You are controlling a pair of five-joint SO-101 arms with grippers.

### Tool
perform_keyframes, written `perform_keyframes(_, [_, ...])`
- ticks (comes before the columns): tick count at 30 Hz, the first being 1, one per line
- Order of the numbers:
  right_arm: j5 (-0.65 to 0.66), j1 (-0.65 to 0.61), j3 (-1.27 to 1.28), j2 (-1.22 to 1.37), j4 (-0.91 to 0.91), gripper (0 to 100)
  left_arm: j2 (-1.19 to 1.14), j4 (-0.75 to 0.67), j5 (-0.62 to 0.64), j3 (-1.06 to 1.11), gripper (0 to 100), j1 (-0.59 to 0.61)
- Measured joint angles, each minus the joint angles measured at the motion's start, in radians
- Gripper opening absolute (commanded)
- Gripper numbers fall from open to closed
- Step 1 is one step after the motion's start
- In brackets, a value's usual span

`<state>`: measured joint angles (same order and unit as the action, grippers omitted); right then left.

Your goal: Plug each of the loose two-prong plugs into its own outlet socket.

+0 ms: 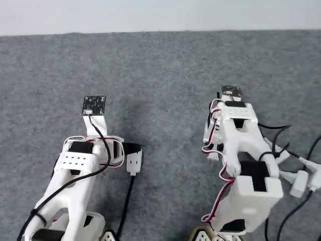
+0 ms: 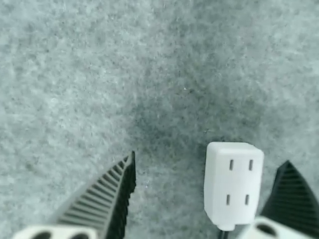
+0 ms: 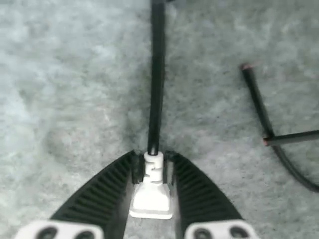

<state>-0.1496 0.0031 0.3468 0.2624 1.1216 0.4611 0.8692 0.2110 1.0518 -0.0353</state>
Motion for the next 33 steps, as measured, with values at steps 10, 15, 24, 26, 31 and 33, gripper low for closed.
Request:
perform_keyframes(10, [0.009, -0.011, -0.017, -0.071, 0.041, 0.8, -0.032, 0.000, -0.023, -0.037, 4, 0.000])
perform_keyframes(15, [0.021, -0.035, -0.017, -0.244, 0.098, 0.8, -0.167, 0.000, -0.115, -0.133, 1, 0.000])
perform_keyframes(24, [0.041, -0.299, 0.003, -0.565, 0.143, 0.8, -0.420, 0.110, -0.247, -0.362, 1, 0.106])
perform_keyframes(26, [0.041, -0.358, 0.049, -0.640, 0.129, 0.8, -0.471, 0.155, -0.327, -0.397, 1, 0.107])
perform_keyframes(31, [0.043, -0.506, 0.230, -0.819, 0.028, 0.8, -0.542, 0.249, -0.562, -0.420, 1, 0.077])
perform_keyframes(33, [0.043, -0.549, 0.304, -0.868, -0.018, 0.8, -0.540, 0.275, -0.657, -0.420, 1, 0.066])
